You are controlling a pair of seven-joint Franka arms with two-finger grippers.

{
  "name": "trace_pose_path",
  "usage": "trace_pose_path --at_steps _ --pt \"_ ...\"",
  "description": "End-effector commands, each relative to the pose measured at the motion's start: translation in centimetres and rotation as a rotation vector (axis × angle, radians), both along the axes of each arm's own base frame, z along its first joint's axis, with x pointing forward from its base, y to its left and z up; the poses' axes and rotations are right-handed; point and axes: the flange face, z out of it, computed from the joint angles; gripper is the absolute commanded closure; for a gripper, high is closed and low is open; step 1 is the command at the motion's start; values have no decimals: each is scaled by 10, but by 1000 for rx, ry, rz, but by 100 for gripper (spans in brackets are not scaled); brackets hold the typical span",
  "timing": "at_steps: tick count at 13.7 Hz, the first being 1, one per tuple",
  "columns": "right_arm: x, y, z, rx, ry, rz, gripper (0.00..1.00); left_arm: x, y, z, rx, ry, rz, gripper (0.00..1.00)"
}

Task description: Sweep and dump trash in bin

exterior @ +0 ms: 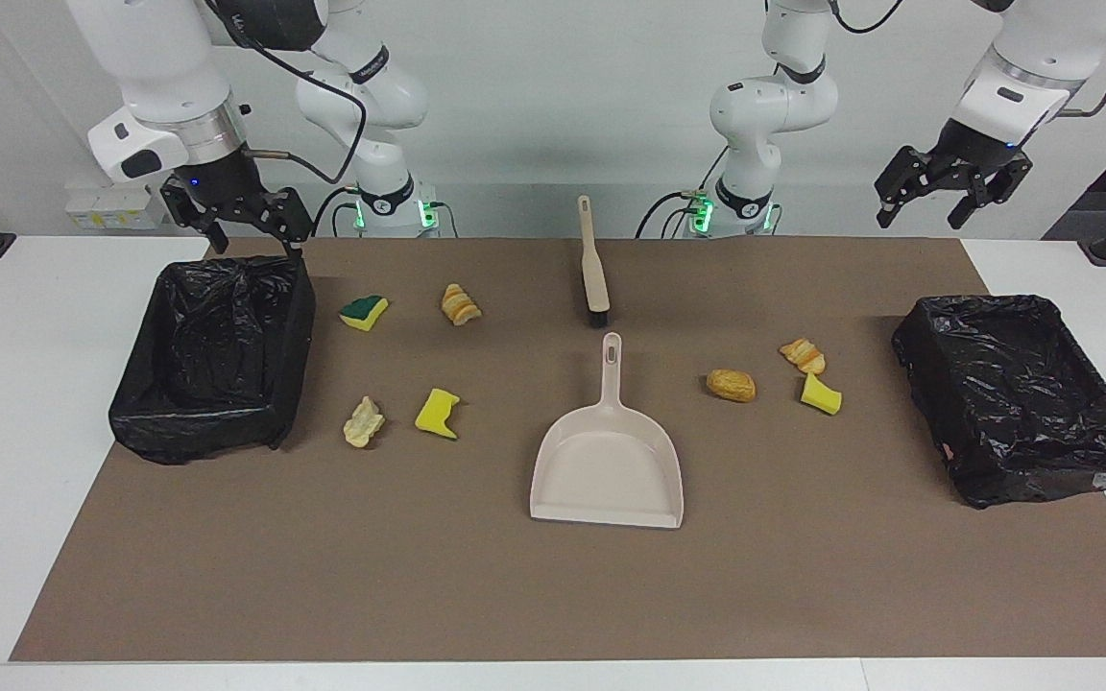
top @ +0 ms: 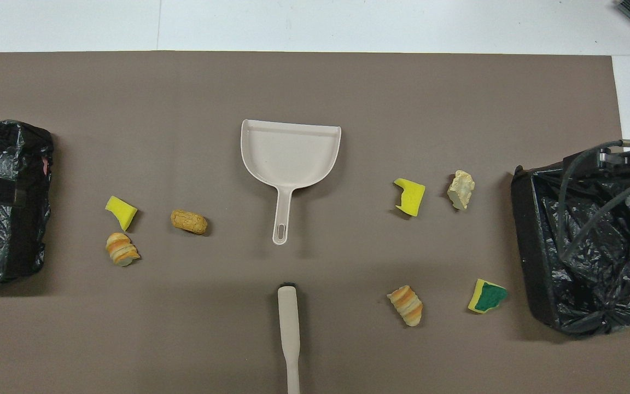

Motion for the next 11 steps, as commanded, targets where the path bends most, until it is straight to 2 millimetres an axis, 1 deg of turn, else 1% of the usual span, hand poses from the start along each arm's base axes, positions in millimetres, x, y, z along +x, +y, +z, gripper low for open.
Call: trace_pose_path --at_steps 1,2,3,11 --pt "2 -4 2 30 0 16 0 -4 2 -1 -11 -8 13 0" --pt "1 -4 2 30 2 16 0 -5 2 -1 -11 -8 11 0" --pt "1 -3 0 30 5 16 0 -6 2 -5 -10 1 7 0" --pt "-2 3 -2 27 11 19 0 -8 -1 -5 -9 6 7 0"
